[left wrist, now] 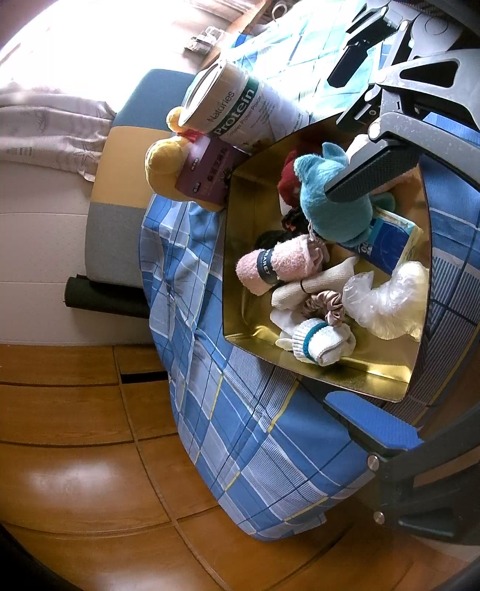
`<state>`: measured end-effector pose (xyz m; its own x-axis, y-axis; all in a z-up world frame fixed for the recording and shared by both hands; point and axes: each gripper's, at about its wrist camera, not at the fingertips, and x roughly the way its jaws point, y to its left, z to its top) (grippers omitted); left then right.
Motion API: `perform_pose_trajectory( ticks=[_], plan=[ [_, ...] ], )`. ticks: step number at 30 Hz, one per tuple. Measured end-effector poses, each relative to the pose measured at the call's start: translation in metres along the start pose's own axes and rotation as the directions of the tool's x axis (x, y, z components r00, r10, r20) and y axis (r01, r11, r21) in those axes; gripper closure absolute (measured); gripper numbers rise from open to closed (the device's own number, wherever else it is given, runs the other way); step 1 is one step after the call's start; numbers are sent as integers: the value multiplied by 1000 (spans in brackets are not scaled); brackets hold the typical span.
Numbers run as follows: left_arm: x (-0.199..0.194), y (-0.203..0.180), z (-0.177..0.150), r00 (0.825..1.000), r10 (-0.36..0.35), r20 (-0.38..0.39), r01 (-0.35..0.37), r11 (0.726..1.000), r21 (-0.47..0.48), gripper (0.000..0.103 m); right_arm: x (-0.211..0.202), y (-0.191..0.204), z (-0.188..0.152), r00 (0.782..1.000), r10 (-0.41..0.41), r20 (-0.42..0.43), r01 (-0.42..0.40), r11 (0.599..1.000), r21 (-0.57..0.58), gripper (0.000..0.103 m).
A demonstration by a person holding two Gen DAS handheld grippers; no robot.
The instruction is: Organize soft objects
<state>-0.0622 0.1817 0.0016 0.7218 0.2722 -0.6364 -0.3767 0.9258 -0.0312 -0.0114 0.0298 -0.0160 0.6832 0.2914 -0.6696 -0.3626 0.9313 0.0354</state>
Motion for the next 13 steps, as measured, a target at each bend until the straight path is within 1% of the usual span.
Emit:
perform_pose_trajectory(
  ticks=[4,7,10,12,13],
  plan=[
    [0,-1,0,1000,1,-1,-1,1000,1,0,0,0,0,1000,-1,-1,1,1000,-1,39],
    [-2,-1,0,1000,15,14,-15,1000,0,1,1,-1,-1,1000,-3,-2,3,1000,3,39],
    [-1,1,0,1000,3,9,-2,1000,-8,3,1,-2,-1,1000,-3,-1,3,1000,4,39],
    [0,3,1,1000,-7,1,7,1000,-13,3,-1,-5,0,1000,-8,9,8,1000,14,39],
    [2,3,1,1000,-22,-9,22,1000,-13,2,-1,-8,1,1000,-12,14,11,1000,20,39]
  ],
)
